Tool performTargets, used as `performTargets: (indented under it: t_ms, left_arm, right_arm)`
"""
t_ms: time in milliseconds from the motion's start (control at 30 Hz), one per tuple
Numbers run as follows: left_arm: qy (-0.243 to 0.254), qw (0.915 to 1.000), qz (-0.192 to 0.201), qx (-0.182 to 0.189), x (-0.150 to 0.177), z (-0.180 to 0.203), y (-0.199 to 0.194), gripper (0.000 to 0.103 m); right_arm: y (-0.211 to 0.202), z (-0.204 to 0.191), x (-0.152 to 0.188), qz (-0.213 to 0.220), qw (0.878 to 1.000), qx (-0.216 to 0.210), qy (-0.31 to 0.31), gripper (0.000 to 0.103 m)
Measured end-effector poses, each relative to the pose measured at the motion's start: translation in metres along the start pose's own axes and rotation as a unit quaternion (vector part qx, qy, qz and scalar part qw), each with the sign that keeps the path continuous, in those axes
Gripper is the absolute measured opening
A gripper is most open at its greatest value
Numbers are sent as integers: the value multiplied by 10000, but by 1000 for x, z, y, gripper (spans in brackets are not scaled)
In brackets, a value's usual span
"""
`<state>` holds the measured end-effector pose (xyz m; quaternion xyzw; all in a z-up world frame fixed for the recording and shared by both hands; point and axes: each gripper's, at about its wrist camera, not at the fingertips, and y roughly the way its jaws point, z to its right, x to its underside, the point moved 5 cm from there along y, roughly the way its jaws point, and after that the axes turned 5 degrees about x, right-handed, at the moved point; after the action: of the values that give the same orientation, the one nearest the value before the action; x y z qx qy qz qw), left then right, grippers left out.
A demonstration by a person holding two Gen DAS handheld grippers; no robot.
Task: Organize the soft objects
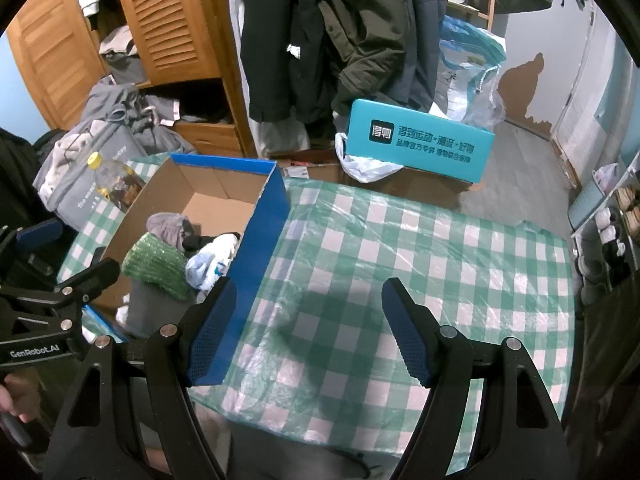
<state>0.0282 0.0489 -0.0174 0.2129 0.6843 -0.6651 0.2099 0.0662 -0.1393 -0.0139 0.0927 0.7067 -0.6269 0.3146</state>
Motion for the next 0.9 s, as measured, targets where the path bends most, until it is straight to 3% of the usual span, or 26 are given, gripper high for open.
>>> performTargets:
  t_ms: [900]
  left_arm:
    - [-9,10000,4,4,1,-1,0,102]
  right_arm:
    - [1,0,0,-13,10000,6,-12,74]
